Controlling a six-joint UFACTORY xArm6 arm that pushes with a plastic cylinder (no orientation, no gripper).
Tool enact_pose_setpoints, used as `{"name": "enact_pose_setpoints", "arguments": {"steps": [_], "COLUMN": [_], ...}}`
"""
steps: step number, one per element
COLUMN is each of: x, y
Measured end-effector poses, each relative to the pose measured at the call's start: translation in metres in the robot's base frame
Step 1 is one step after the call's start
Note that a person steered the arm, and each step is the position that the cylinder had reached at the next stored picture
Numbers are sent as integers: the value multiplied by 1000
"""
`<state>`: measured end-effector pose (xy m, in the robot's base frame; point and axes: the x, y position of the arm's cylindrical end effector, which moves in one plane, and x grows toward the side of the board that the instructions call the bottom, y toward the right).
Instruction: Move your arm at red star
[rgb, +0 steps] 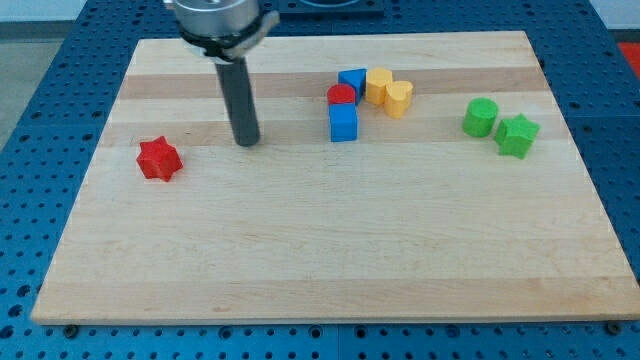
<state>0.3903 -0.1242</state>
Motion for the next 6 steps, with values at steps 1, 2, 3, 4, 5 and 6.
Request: {"name": "enact_pose_setpoints", "arguments": {"steps": [1, 2, 3, 4, 5, 6], "x": [-20, -18, -9, 15, 38, 42], "y": [-45, -97, -137, -155, -150, -128]}}
